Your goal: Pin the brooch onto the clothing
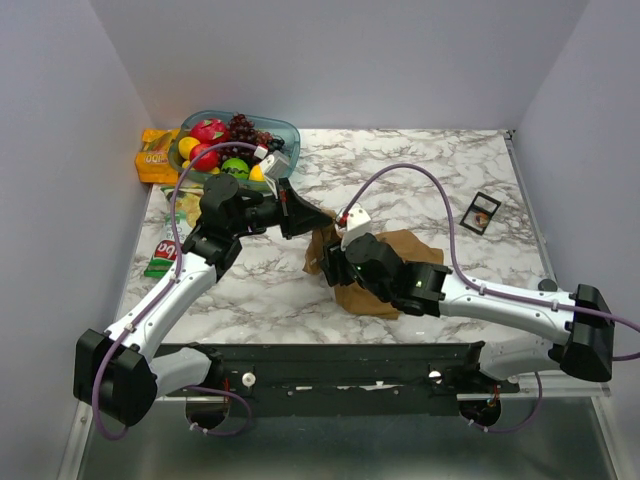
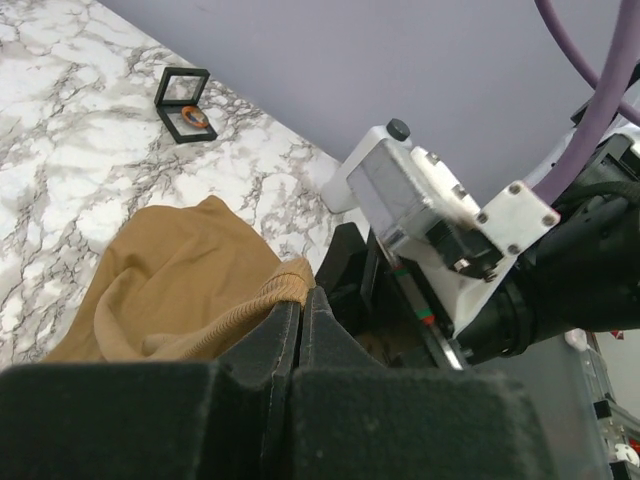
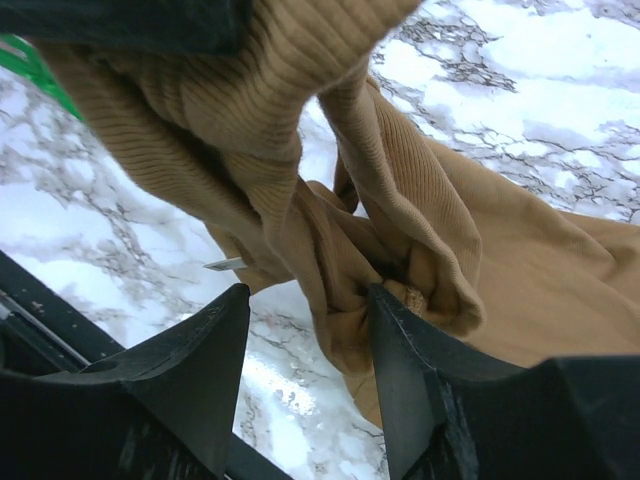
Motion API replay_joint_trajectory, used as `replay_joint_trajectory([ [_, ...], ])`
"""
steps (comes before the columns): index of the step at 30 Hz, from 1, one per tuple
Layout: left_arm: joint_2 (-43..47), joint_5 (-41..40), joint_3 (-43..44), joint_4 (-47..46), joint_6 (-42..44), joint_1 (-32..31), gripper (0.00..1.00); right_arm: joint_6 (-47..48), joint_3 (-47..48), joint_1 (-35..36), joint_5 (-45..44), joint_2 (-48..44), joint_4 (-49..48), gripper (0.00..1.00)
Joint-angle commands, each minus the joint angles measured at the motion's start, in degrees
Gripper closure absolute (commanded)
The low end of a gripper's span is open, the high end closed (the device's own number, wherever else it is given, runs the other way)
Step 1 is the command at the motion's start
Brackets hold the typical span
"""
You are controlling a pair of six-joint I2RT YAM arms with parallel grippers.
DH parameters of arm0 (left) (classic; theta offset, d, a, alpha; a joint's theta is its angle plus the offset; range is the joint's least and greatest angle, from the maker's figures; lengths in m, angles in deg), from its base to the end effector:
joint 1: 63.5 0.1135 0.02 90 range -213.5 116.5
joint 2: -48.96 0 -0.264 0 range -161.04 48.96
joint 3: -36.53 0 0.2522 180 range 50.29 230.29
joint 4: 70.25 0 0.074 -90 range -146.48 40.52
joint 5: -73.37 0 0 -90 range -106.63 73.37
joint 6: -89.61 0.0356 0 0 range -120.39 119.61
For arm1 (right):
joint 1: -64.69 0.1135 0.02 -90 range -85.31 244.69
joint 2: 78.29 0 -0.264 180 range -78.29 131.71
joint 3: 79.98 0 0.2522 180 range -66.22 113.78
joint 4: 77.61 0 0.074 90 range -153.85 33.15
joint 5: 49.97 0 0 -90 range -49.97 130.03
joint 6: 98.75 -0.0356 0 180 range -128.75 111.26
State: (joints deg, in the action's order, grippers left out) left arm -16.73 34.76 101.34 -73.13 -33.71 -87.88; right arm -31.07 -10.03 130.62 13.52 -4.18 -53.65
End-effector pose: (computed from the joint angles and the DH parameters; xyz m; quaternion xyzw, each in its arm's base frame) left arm 0.2250 -0.1325 0.3536 0.2622 0.6484 -0.5766 0.4224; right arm 0.1339 0.2607 0.2992 -0.2007 0.8189 0.2073 0.4961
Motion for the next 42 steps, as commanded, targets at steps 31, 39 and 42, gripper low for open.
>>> replay_joint_trajectory([
  [31, -1.37, -26.53, 4.68, 22.89, 19.68, -3.12, 0.07, -8.87, -16.55, -15.13, 12.88, -14.70, -1.59, 0.99],
  [39, -9.27, -28.36, 8.72, 41.25, 34.97, -14.89, 0.05, -9.93, -17.07, -19.42, 13.31, -14.60, -0.97, 0.99],
  [42, -10.59, -30.64, 8.02, 41.26, 35.43, -18.32, 0.05, -9.67, -17.07, -21.36, 13.84, -14.43, -0.44, 0.99],
])
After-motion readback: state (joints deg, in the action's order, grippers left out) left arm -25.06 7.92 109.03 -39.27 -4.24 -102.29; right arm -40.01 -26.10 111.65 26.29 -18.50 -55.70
